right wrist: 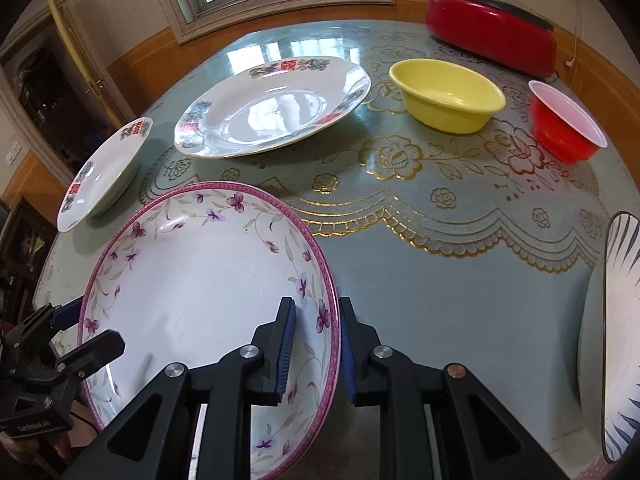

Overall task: Organize plates and bowls
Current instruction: 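Move both tools forward over the pink-rimmed floral plate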

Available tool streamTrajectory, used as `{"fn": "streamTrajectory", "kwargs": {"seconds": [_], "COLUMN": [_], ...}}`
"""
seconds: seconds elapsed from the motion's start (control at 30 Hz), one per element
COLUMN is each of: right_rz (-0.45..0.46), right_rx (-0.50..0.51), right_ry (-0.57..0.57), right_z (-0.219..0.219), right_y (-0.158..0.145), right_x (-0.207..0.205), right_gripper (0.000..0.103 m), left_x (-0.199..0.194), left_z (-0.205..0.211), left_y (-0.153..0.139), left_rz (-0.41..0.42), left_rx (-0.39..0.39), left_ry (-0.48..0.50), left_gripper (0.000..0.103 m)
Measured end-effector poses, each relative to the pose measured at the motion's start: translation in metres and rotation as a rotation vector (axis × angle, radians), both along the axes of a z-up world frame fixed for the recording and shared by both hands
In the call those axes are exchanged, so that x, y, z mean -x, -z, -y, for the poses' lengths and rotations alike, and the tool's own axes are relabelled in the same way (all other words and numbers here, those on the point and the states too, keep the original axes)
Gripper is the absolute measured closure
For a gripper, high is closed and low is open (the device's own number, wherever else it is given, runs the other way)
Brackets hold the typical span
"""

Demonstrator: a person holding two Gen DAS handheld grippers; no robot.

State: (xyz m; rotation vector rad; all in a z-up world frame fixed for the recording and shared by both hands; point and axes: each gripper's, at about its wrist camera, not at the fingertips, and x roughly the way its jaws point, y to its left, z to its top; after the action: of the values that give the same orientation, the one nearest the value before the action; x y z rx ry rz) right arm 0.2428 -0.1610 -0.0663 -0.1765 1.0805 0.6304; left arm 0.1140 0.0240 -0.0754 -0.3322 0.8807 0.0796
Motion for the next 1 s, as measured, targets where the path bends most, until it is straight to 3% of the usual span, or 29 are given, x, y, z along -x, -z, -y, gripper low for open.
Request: {"fn": "streamTrajectory", "kwargs": {"seconds": [0.47,0.67,0.83,0.9,1.0], "right_rz": [0.004,0.010,0.013,0.051,0.077], "right_rx": [-0.054,-0.033,-0.031,-0.005,-0.017], "right_ry": [-0.018,-0.058,-0.009,0.029,0.089], "right_z": [0.000,-0.006,-0.005,-0.004,0.001], "right_y": [0.003,0.002,0.002,-0.001,-0.009], "right_x": [0.001,0.007,0.007,0.009,0.009], "right_gripper": [0.081,0.082,0.082,0.074,0.071], "left_x": [0.010,0.014,0.013,0.014,0.019], "left_z": [0.000,0.000,-0.009,-0.012,-0.018], "left_y": [-0.004,-0.006,-0.011,-0.013,-0.017], "left_rz": [-0.013,-0.007,0.010,0.014,0.029], "left_rx": [-0.128,-0.126,-0.123,-0.120,-0.134], "left_ry": [-0.154,-0.125,-0.104,-0.091,-0.074], "left_gripper": [0.026,0.026,0.024,0.021,0.019]}}
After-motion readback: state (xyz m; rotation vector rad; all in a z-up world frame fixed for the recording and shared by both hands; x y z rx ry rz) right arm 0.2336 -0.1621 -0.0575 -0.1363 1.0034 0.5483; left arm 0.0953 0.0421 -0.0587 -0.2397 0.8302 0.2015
